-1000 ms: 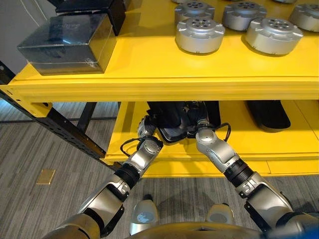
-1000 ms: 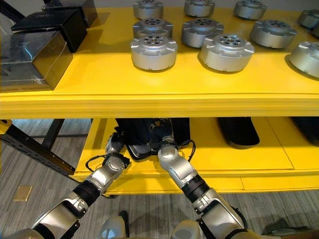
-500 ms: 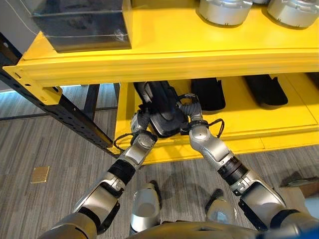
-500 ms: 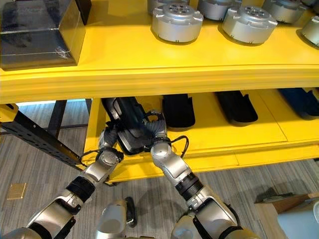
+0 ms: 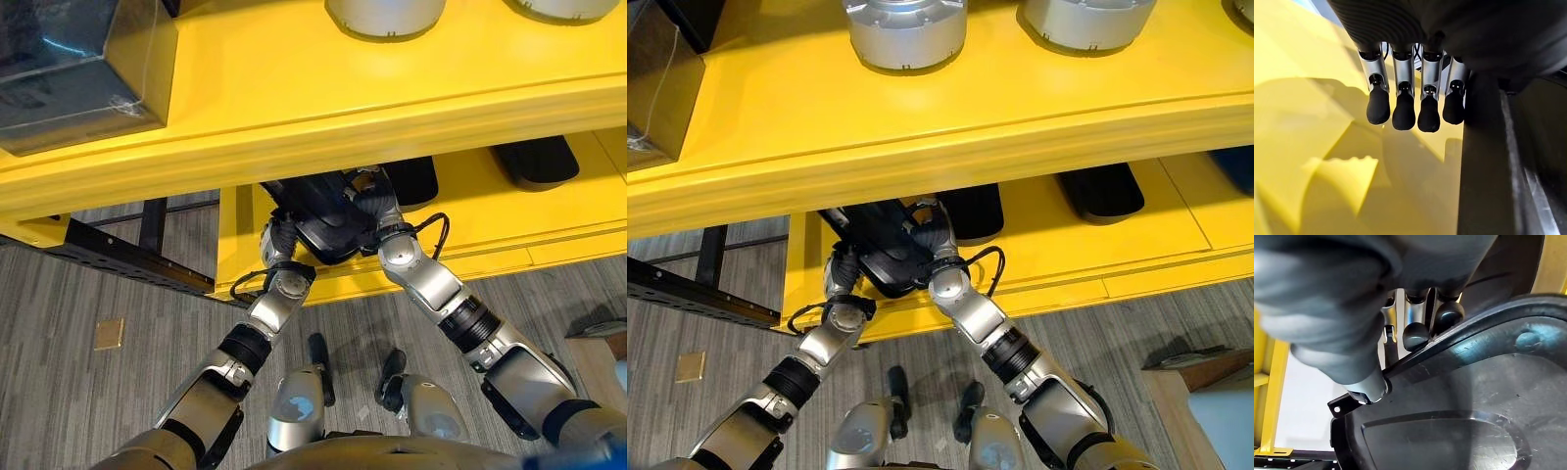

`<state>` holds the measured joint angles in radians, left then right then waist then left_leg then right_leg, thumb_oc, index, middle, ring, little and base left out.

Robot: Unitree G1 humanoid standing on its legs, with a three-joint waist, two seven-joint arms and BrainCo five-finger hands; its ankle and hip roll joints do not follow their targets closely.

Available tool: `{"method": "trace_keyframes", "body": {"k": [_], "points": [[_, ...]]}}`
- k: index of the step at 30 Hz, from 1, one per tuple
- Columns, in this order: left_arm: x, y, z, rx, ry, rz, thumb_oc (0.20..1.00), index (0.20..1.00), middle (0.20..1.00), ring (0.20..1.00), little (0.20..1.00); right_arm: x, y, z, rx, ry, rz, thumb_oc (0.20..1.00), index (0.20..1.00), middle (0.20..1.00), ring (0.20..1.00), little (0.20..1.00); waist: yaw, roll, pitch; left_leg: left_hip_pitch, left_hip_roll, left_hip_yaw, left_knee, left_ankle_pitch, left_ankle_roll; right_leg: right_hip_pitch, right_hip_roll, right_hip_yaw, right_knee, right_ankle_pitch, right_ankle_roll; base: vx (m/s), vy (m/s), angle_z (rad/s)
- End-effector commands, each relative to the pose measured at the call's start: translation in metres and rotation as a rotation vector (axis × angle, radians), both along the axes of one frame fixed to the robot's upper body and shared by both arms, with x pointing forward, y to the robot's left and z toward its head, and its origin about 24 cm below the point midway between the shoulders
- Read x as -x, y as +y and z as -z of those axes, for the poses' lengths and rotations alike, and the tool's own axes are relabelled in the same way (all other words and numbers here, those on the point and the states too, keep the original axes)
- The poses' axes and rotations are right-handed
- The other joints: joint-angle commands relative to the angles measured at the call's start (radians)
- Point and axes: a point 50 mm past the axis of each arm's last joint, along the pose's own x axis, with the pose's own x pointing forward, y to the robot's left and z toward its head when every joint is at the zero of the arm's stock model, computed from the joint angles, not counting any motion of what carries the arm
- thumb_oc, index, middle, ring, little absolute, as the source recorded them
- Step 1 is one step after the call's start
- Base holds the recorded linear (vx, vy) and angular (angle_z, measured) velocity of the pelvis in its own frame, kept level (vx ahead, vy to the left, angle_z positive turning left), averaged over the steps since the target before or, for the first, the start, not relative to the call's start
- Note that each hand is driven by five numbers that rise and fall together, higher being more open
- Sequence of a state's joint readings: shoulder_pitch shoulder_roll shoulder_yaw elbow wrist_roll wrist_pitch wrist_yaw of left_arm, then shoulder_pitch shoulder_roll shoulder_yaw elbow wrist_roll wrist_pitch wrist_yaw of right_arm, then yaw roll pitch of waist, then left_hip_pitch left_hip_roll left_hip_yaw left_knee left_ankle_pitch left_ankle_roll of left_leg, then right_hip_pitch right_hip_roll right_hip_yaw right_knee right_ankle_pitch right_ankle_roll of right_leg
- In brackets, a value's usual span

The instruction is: Move parts from the plastic box to the shelf.

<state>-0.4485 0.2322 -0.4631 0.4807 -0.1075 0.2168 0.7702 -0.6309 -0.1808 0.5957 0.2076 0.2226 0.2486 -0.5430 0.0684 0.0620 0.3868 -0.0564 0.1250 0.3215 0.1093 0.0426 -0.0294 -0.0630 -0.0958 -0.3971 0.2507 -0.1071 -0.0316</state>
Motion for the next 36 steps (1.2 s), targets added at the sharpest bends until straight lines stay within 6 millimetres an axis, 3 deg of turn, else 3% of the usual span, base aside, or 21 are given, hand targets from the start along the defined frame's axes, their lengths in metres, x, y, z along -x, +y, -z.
{"method": "trace_keyframes", "body": {"k": [1, 2, 4, 8, 10, 15, 21, 26, 36], "points": [[-0.023, -0.04, -0.047, 0.023, -0.19, 0.118, 0.2, 0.2, 0.2, 0.2, 0.2, 0.014, 0.05, -0.047, -0.181, -0.101, -0.24, 0.2, 0.2, 0.2, 0.2, 0.2, -0.011, -0.049, 0.012, -0.07, -0.048, 0.025, 0.244, -0.109, -0.007, 0.052, -0.022, 0.031, -0.005, 0.002, 0.057, -0.21, -0.133, 0.06], [-0.022, -0.039, -0.044, 0.042, -0.18, 0.109, 0.2, 0.2, 0.2, 0.2, 0.2, 0.012, 0.053, -0.045, -0.183, -0.087, -0.253, 0.2, 0.2, 0.2, 0.2, 0.2, -0.009, -0.06, 0.017, -0.088, -0.005, 0.005, 0.311, -0.139, -0.003, 0.036, -0.037, 0.047, 0.028, -0.003, 0.05, -0.19, -0.058, 0.04], [-0.022, -0.039, -0.043, 0.042, -0.175, 0.114, 0.2, 0.2, 0.2, 0.2, 0.2, 0.012, 0.055, -0.046, -0.185, -0.083, -0.253, 0.2, 0.2, 0.2, 0.2, 0.2, -0.012, -0.063, 0.011, -0.072, 0.029, 0.008, 0.303, -0.139, -0.001, 0.022, -0.043, 0.058, 0.046, -0.011, 0.045, -0.08, 0.128, -0.19], [-0.014, -0.039, -0.026, 0.072, -0.136, 0.088, 0.2, 0.2, 0.2, 0.2, 0.2, 0.012, 0.058, -0.036, -0.159, 0.0, -0.296, 0.2, 0.2, 0.2, 0.2, 0.2, -0.008, -0.037, -0.039, -0.021, 0.11, -0.119, 0.14, -0.025, -0.058, -0.009, -0.056, 0.118, 0.06, -0.029, 0.047, -0.02, 0.385, -0.38], [-0.012, -0.037, -0.021, 0.07, -0.119, 0.082, 0.2, 0.2, 0.2, 0.2, 0.2, 0.012, 0.057, -0.025, -0.155, 0.058, -0.301, 0.2, 0.2, 0.2, 0.2, 0.2, -0.016, -0.013, -0.052, 0.002, 0.122, -0.145, 0.07, -0.007, -0.067, -0.014, -0.086, 0.134, 0.067, -0.029, 0.068, 0.01, 0.558, -0.83], [-0.012, -0.039, -0.012, 0.037, -0.059, 0.097, 0.2, 0.2, 0.2, 0.2, 0.2, 0.016, 0.049, -0.007, -0.181, 0.133, -0.29, 0.2, 0.2, 0.2, 0.2, 0.2, -0.041, -0.007, -0.021, 0.019, 0.088, -0.122, 0.065, -0.028, -0.061, -0.014, -0.139, 0.143, 0.059, 0.01, 0.112, -0.03, 0.299, -0.08], [-0.023, -0.031, -0.032, -0.015, -0.129, 0.084, 0.2, 0.2, 0.2, 0.2, 0.2, 0.012, 0.048, -0.015, -0.215, 0.11, -0.316, 0.2, 0.2, 0.2, 0.2, 0.2, -0.028, -0.017, 0.062, -0.057, 0.056, -0.134, 0.116, -0.047, -0.046, -0.069, -0.173, 0.155, 0.058, 0.045, 0.139, -0.2, 0.076, 0.04], [-0.036, -0.023, -0.048, -0.133, -0.137, 0.136, 0.2, 0.2, 0.2, 0.2, 0.2, 0.008, 0.049, -0.031, -0.283, 0.09, -0.279, 0.2, 0.2, 0.2, 0.2, 0.2, -0.02, -0.014, 0.103, -0.119, 0.049, -0.134, 0.164, -0.053, -0.04, -0.123, -0.188, 0.161, 0.095, 0.049, 0.143, -0.14, 0.01, 0.02], [-0.052, -0.014, -0.066, -0.125, -0.142, 0.117, 0.2, 0.2, 0.2, 0.2, 0.2, -0.001, 0.049, -0.046, -0.31, 0.115, -0.283, 0.2, 0.2, 0.2, 0.2, 0.2, -0.032, -0.004, 0.133, -0.181, 0.054, -0.115, 0.239, -0.067, -0.037, -0.193, -0.21, 0.179, 0.162, 0.044, 0.138, -0.07, 0.041, 0.0]]}}
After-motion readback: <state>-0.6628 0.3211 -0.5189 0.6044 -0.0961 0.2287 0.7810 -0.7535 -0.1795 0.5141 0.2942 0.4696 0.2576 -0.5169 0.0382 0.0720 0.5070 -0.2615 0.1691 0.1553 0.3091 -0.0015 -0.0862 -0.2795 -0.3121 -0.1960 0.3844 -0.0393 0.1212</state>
